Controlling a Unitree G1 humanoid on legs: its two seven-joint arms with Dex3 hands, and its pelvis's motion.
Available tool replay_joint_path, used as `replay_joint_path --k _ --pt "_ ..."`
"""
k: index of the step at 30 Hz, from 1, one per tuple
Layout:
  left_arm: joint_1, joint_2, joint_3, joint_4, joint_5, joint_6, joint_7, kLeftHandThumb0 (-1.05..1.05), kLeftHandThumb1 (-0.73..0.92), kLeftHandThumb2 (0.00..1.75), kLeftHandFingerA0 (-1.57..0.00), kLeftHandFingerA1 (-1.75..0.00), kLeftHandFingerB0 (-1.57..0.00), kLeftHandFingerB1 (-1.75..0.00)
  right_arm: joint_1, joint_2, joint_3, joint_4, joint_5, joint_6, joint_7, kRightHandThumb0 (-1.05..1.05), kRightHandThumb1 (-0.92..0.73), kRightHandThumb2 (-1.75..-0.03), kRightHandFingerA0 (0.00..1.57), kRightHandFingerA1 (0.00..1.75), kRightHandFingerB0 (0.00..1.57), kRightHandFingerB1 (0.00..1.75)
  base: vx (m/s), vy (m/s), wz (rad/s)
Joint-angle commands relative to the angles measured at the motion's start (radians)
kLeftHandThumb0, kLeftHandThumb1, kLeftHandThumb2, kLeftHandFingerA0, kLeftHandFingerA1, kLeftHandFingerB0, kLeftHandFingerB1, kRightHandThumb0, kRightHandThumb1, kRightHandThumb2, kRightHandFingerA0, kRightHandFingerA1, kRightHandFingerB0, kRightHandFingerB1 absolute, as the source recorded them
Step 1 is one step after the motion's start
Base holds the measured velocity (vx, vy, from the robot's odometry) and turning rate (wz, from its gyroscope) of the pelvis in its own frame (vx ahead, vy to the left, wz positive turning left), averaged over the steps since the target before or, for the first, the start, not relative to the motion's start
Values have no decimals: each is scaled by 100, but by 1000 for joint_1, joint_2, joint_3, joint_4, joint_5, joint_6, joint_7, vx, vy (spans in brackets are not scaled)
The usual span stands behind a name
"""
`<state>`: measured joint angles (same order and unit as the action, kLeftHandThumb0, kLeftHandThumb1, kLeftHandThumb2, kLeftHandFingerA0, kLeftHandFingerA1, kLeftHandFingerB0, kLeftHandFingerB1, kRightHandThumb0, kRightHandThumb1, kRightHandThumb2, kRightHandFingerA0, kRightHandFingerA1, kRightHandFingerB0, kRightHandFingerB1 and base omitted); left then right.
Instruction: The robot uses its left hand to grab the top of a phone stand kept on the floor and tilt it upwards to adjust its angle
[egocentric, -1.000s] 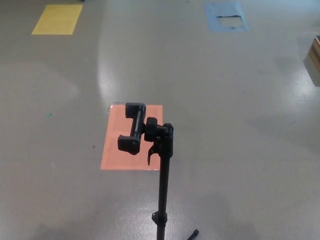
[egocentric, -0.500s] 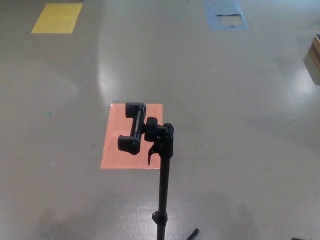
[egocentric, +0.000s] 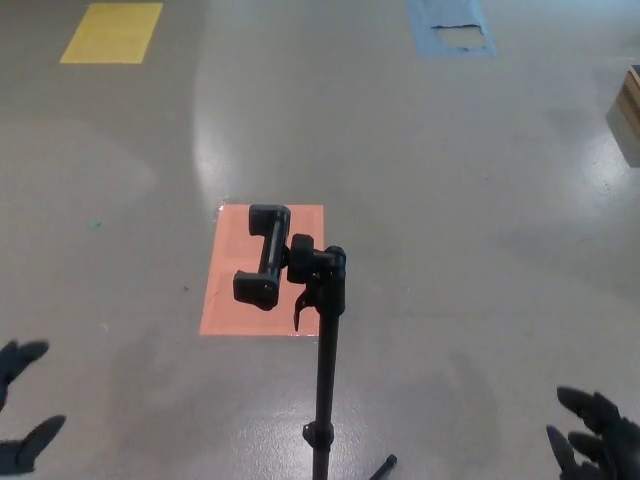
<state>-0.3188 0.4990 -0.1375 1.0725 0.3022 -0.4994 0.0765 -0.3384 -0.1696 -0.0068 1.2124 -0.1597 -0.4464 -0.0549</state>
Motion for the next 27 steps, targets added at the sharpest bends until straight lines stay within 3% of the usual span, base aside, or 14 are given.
replay_joint_path --k 1,3,4,9,10,11,14,15,18,19,24,25,27 --pt "-32 56 -45 -82 103 -82 96 -37 46 106 0 -47 0 -47 -37 -21 -6 -1 3 -15 -5 -69 -88 -66 21 33 18 29 0 0 0" --pt "-49 71 -56 -119 116 -84 94 -37 45 105 0 -48 0 -47 -52 -23 -7 -2 3 -13 -10 -69 -88 -66 21 33 19 29 0 0 0" --pt "-54 79 -57 -137 118 -78 85 -81 69 106 -15 -45 -1 -37 -59 -23 -7 -3 4 -12 -11 -69 -88 -66 20 34 18 30 0 0 0" --pt "-86 150 -93 -282 197 -89 77 -79 72 109 -5 -41 -2 -29 -92 -20 -22 3 19 -7 -3 -66 -87 -66 19 34 18 30 0 0 0" --pt "-88 155 -98 -295 204 -89 78 -79 72 109 -5 -41 -2 -29 -94 -21 -24 3 21 -7 1 -66 -87 -66 19 34 18 30 0 0 0" --pt "-92 164 -107 -316 217 -91 80 -89 78 110 -16 -39 0 -22 -96 -22 -26 2 22 -7 4 -66 -87 -66 19 34 18 30 0 0 0" --pt "-99 187 -125 -373 255 -91 83 -82 75 108 -9 -33 -1 -24 -102 -24 -27 4 20 -9 2 -67 -87 -66 20 34 18 30 0 0 0" --pt "-100 192 -127 -383 262 -92 85 -82 92 70 -14 -25 0 -21 -103 -24 -28 6 20 -9 3 -67 -87 -66 20 34 19 30 0 0 0" --pt "-109 207 -138 -420 294 -84 93 -85 91 70 -11 -24 0 -18 -109 -23 -30 9 21 -6 5 -65 -87 -66 20 34 19 30 0 0 0" --pt "-117 215 -142 -440 309 -84 93 -82 74 109 -9 -29 0 -20 -112 -25 -30 9 20 -1 6 -65 -87 -66 20 33 19 29 0 0 0" --pt "-140 229 -148 -485 326 -92 73 -82 72 107 -10 -33 0 -20 -116 -31 -31 10 18 6 8 -66 -87 -66 21 34 19 30 0 0 0" --pt "-151 235 -154 -497 338 -92 66 -84 90 70 -16 -26 0 -17 -121 -31 -32 10 19 8 9 -66 -87 -66 21 34 19 30 0 0 0" --pt "-159 241 -161 -508 357 -93 73 -84 91 68 -16 -26 0 -19 -124 -30 -35 10 22 8 11 -65 -87 -66 21 34 19 30 0 0 0"
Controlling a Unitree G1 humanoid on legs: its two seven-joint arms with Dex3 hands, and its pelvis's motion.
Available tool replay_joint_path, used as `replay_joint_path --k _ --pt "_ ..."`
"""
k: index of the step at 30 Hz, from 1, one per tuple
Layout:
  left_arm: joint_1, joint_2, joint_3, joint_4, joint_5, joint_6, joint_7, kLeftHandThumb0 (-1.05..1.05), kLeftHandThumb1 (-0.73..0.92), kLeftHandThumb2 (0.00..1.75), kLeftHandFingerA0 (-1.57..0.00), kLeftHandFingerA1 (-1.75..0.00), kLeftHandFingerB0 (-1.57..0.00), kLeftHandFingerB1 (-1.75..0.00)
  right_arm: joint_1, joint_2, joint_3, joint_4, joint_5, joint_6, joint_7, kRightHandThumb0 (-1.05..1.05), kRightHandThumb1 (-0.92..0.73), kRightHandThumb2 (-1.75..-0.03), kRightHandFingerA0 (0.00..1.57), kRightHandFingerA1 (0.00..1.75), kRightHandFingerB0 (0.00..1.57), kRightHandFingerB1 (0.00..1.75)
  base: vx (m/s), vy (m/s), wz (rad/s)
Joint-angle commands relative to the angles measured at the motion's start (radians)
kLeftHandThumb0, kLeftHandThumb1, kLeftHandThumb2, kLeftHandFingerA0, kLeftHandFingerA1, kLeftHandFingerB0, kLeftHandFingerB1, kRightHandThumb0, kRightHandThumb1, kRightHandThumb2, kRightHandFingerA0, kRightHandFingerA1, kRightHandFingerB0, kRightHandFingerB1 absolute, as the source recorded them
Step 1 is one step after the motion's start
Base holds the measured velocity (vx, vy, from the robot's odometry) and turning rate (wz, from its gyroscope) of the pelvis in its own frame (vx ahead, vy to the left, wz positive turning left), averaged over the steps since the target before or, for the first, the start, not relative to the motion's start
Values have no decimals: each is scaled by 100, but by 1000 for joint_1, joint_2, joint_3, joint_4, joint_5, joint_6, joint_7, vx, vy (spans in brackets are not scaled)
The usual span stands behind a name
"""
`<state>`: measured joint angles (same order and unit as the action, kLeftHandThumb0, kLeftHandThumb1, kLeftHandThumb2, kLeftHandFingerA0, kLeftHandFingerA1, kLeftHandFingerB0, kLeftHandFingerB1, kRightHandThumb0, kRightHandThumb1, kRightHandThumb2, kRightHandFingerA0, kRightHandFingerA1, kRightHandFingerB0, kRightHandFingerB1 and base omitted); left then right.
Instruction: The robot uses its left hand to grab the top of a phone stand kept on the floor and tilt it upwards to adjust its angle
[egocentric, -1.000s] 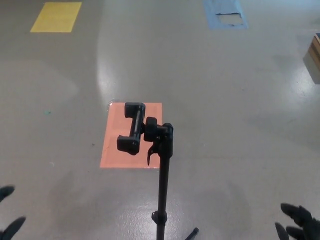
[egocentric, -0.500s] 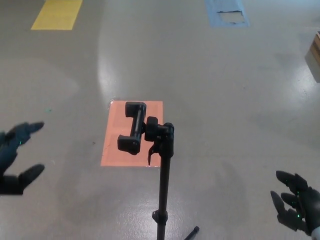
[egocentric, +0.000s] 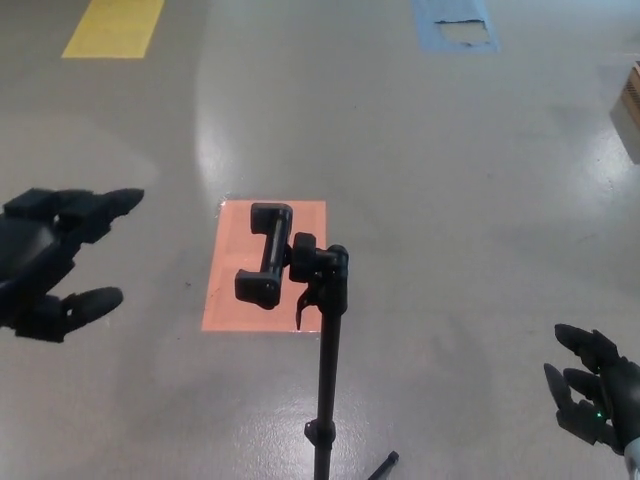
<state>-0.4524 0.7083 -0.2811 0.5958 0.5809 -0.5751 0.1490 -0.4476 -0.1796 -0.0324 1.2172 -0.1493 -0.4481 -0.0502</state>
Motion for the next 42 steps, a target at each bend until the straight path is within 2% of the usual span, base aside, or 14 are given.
replay_joint_path --k 1,3,4,10,26,27,28,29,37,38,42 --pt "-30 35 -24 -40 97 -17 11 -84 91 68 -16 -26 0 -19 -16 -20 -12 5 14 8 8 -65 -87 -66 21 34 19 30 0 0 0" --pt "-36 39 -31 -52 118 -17 21 -85 91 70 -17 -27 0 -17 -20 -21 -11 6 12 11 7 -63 -87 -66 21 34 19 30 0 0 0" --pt "-39 39 -33 -58 123 -20 23 -84 71 106 -11 -37 0 -20 -21 -21 -12 7 12 11 7 -63 -87 -66 21 34 19 30 0 0 0" --pt "-68 39 -39 -95 153 -18 16 -84 72 108 -10 -35 0 -18 -31 -28 -16 8 11 12 8 -63 -87 -66 21 34 20 30 0 0 0" --pt "-131 33 -82 -199 265 8 4 -84 70 106 -10 -35 0 -19 -53 -29 -23 11 13 24 18 -65 -87 -66 22 34 18 29 0 0 0" --pt "-131 32 -82 -206 268 10 0 -86 89 68 -16 -26 0 -19 -54 -29 -24 12 15 24 19 -65 -86 -66 21 34 18 29 0 0 0" --pt "-130 32 -82 -210 268 12 -3 -86 89 68 -16 -26 0 -19 -54 -29 -26 13 17 24 20 -65 -86 -66 21 34 18 29 0 0 0" --pt "-130 31 -84 -222 274 14 -6 -83 69 106 -10 -32 0 -20 -55 -29 -23 12 13 29 18 -66 -87 -66 22 33 19 29 0 0 0" --pt "-129 33 -93 -279 280 9 -46 -83 69 105 -10 -32 0 -19 -56 -29 -18 12 10 38 18 -65 -86 -66 22 33 19 29 0 0 0" --pt "-131 31 -95 -284 282 14 -54 -84 88 67 -14 -26 0 -18 -58 -30 -15 12 6 41 17 -66 -87 -66 22 33 19 29 0 0 0" --pt "-135 27 -95 -296 291 23 -69 -84 89 67 -15 -26 0 -19 -60 -33 -13 10 5 39 19 -66 -87 -66 22 33 19 29 0 0 0"
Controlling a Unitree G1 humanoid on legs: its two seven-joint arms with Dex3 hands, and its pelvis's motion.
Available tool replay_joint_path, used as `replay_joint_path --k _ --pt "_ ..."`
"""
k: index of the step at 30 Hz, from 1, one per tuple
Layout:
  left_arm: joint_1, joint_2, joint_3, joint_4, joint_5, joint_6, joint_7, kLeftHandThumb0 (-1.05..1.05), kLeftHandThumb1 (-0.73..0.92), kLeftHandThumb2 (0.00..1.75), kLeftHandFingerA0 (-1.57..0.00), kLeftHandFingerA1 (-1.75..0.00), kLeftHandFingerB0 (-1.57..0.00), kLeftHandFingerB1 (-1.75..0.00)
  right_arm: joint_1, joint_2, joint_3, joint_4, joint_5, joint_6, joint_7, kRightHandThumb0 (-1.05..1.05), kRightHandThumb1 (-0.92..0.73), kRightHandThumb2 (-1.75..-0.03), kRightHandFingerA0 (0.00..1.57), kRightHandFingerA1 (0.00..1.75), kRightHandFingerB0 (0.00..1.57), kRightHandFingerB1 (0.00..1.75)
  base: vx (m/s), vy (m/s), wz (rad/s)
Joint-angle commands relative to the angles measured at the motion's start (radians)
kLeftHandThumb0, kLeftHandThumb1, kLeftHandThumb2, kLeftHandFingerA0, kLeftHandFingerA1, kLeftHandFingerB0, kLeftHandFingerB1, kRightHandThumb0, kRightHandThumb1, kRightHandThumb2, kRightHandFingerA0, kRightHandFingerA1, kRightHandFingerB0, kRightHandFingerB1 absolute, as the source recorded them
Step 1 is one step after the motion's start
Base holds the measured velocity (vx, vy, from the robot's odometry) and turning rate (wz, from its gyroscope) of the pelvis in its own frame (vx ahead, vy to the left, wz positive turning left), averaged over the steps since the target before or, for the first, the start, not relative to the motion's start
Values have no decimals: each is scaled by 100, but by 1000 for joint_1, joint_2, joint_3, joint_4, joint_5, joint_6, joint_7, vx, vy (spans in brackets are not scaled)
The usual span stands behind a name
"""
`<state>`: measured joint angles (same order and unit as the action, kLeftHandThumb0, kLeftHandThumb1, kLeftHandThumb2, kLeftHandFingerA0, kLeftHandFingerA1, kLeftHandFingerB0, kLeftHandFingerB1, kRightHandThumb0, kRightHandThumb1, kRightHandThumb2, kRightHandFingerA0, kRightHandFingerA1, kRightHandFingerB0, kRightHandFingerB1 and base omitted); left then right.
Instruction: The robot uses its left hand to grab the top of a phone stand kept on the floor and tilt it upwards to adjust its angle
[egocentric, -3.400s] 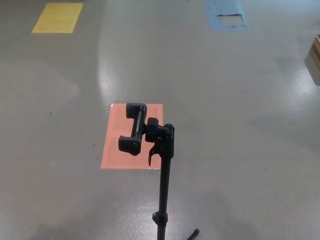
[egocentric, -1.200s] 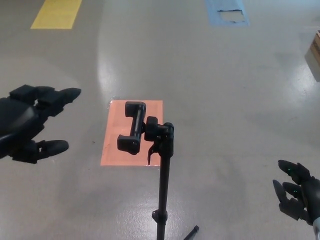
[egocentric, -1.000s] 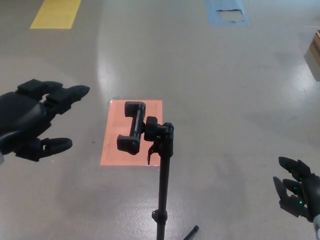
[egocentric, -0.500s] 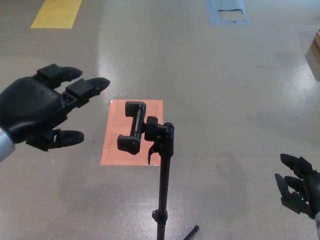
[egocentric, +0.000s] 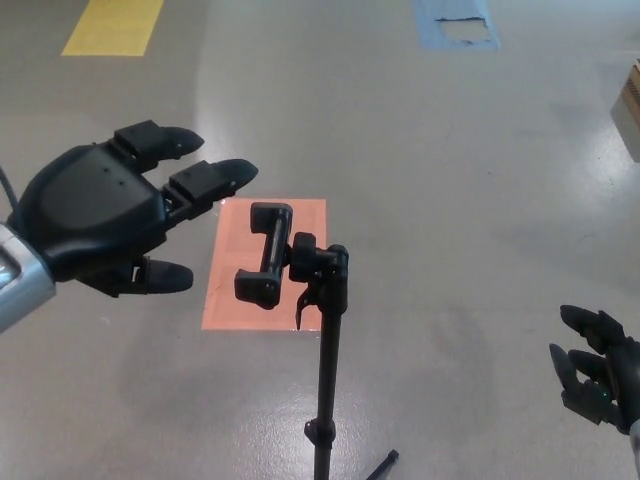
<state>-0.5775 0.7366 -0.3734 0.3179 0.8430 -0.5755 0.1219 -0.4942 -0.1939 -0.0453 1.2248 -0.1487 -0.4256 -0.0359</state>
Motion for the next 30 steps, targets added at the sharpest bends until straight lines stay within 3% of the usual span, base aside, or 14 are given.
replay_joint_path --k 1,2,3,4,5,6,17,18,20,21,29,30 --pt "-10 -2 -3 -21 32 24 -41 -84 89 67 -15 -26 0 -19 -14 -19 1 3 4 17 5 -66 -87 -66 22 33 19 29 0 0 0" --pt "-9 -2 -3 -23 34 24 -41 -84 89 67 -15 -26 0 -19 -15 -19 1 2 3 18 5 -66 -87 -66 22 33 19 29 0 0 0" --pt "-9 -2 -3 -33 43 26 -38 -83 70 106 -10 -35 0 -20 -17 -19 4 3 -1 20 -1 -66 -87 -66 23 33 20 29 0 0 0" --pt "-9 -2 -3 -36 46 27 -37 -83 70 106 -10 -35 0 -20 -17 -19 5 3 -2 20 -3 -66 -87 -66 23 33 20 29 0 0 0" --pt "-8 -4 -3 -44 49 27 -40 -84 88 67 -16 -27 0 -19 -17 -19 6 3 -2 21 -2 -64 -87 -66 22 33 20 29 0 0 0" --pt "-7 -4 -2 -50 50 28 -45 -84 70 105 -11 -36 0 -21 -17 -19 5 3 0 20 0 -64 -87 -66 21 33 19 30 0 0 0" --pt "-15 -2 -3 -78 75 11 -48 -84 69 105 -12 -40 0 -21 -18 -19 4 2 5 23 7 -65 -86 -66 22 33 19 29 0 0 0" --pt "-19 0 -5 -71 79 5 -41 -85 86 68 -19 -29 -1 -20 -17 -19 3 4 6 22 9 -64 -87 -66 22 33 19 29 0 0 0" --pt "-29 5 -8 -63 88 -8 -32 -84 87 68 -19 -29 -1 -19 -18 -19 2 6 6 23 11 -64 -87 -66 21 32 19 29 0 0 0" --pt "-33 9 -8 -62 91 -11 -32 -84 70 105 -12 -38 0 -20 -20 -20 4 4 5 25 11 -64 -87 -66 21 33 18 29 0 0 0" --pt "-57 15 -15 -53 106 -25 -21 -84 70 105 -14 -41 0 -21 -26 -18 -5 5 15 25 23 -64 -86 -66 21 33 18 29 0 0 0" --pt "-57 14 -16 -49 107 -26 -19 -84 87 68 -20 -29 -1 -19 -26 -19 -3 5 11 25 18 -63 -86 -66 22 33 19 30 0 0 0"
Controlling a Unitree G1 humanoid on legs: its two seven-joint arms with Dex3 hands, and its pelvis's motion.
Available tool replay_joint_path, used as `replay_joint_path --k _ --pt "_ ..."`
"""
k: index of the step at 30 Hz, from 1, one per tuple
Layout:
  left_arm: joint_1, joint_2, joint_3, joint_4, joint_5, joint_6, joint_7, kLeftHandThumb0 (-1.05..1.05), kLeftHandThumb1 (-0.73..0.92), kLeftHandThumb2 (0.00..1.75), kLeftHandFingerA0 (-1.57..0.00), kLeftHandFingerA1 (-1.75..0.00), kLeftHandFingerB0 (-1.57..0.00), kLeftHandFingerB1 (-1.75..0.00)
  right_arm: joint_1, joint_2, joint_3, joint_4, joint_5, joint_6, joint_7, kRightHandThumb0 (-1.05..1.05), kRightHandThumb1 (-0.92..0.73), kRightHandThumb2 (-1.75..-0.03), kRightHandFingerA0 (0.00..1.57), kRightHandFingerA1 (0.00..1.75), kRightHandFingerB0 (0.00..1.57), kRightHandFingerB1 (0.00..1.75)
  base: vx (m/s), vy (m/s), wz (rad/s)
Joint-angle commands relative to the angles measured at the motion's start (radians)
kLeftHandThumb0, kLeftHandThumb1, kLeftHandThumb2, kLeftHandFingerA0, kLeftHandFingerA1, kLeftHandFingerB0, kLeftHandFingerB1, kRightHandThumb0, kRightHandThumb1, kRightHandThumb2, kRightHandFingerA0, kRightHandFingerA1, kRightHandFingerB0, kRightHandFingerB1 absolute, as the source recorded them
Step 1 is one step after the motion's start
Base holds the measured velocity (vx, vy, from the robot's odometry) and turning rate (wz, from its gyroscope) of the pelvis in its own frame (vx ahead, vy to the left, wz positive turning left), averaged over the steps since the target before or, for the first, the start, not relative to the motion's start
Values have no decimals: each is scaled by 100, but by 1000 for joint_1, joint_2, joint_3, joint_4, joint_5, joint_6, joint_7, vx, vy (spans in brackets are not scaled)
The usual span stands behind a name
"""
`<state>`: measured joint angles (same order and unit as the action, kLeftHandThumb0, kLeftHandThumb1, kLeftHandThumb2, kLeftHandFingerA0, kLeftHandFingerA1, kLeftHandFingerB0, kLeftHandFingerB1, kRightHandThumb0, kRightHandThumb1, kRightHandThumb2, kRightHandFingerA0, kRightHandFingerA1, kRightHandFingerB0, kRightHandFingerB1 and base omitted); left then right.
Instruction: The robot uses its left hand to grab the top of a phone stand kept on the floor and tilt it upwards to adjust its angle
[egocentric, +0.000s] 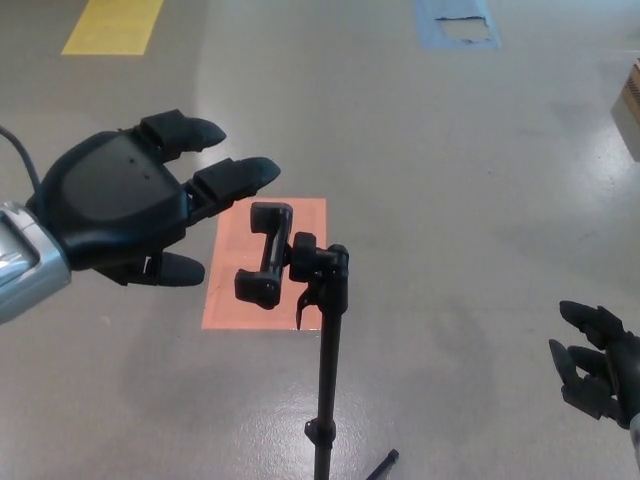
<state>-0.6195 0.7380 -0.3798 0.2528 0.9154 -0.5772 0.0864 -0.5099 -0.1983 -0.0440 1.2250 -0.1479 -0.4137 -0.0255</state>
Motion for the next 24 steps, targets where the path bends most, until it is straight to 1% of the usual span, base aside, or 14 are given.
replay_joint_path --k 1,3,6,15,16,19,20,21,23,24 --pt "-16 11 -10 18 36 -25 18 -84 87 68 -20 -29 -1 -19 -11 -15 -3 5 7 12 4 -63 -86 -66 22 33 19 30 0 0 0" --pt "-17 7 -12 25 39 -24 20 -84 87 68 -21 -30 -1 -20 -10 -14 -4 6 8 11 3 -61 -86 -66 21 33 19 29 0 0 0" --pt "-16 5 -13 30 44 -25 29 -84 86 68 -21 -30 -2 -20 -10 -15 -2 6 6 8 3 -64 -86 -66 21 33 19 30 0 0 0" --pt "-17 0 -17 44 48 -43 56 -85 87 68 -21 -30 -1 -20 -18 -11 -2 5 7 14 3 -64 -87 -66 22 33 18 29 0 0 0" --pt "-17 1 -20 43 52 -42 55 -83 71 107 -13 -39 0 -21 -18 -12 1 5 3 14 0 -64 -87 -66 22 33 18 29 0 0 0" --pt "-17 0 -25 45 61 -44 61 -83 70 107 -13 -41 0 -22 -21 -14 5 5 -2 16 -4 -64 -87 -66 21 33 18 29 0 0 0" --pt "-16 2 -29 44 66 -42 59 -88 74 109 -17 -39 0 -17 -23 -15 7 6 -4 18 -5 -64 -87 -66 22 33 19 29 0 0 0" --pt "-15 5 -37 40 83 -36 58 -86 91 68 -21 -29 0 -19 -25 -16 9 7 -6 19 -7 -64 -87 -66 22 33 19 29 0 0 0" --pt "-16 8 -42 38 96 -32 61 -86 91 68 -21 -29 0 -19 -26 -17 9 7 -5 18 -7 -64 -87 -66 22 33 19 29 0 0 0" --pt "-13 9 -46 37 98 -31 58 -84 71 107 -13 -40 0 -21 -26 -16 7 8 -2 18 -7 -65 -87 -66 23 33 19 29 0 0 0"
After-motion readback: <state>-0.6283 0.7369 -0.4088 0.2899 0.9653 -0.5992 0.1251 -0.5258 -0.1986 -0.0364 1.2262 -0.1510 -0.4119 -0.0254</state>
